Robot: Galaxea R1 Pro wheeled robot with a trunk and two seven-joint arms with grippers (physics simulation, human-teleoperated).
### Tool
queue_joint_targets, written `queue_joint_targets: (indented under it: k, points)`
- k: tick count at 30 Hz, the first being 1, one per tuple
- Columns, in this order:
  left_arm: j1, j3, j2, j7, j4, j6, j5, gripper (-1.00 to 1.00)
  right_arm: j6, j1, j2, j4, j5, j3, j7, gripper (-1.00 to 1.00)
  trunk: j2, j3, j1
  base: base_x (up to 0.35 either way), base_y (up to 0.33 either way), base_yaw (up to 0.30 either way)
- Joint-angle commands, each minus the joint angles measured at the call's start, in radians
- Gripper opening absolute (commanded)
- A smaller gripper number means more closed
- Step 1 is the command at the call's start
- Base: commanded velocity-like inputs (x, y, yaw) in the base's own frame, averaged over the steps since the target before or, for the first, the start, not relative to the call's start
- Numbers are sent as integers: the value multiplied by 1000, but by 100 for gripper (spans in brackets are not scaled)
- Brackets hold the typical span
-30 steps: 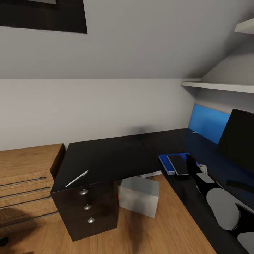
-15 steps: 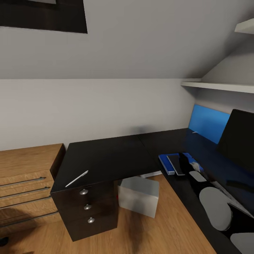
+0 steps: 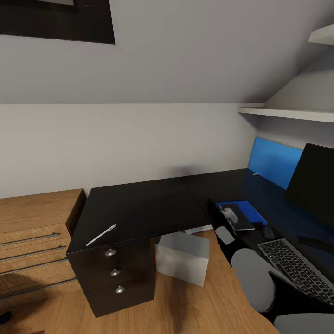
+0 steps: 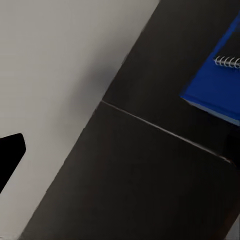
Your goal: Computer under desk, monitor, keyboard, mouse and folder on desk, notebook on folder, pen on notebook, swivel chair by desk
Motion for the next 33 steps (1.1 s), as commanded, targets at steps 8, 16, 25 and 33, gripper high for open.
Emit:
queue_joint_targets:
  k: [8,16,25,33]
  points:
    - [-1,-2,-19,1,19,-3,25,100,-79,16,67,110,225,0,-52,100,-1,-1,0,0,0,96]
    - [-1,-2,-22,1,22,-3,33,100,-84,17,67,134,243,4,-61,100,-1,-1,0,0,0,263]
    - [-1,-2,-26,1,43,-2,36,100,-85,17,67,137,244,4,-62,100,-1,-1,0,0,0,275]
    - [-1,-2,-86,-5,168,-2,116,100,-85,17,67,138,245,4,-63,100,-1,-1,0,0,0,276]
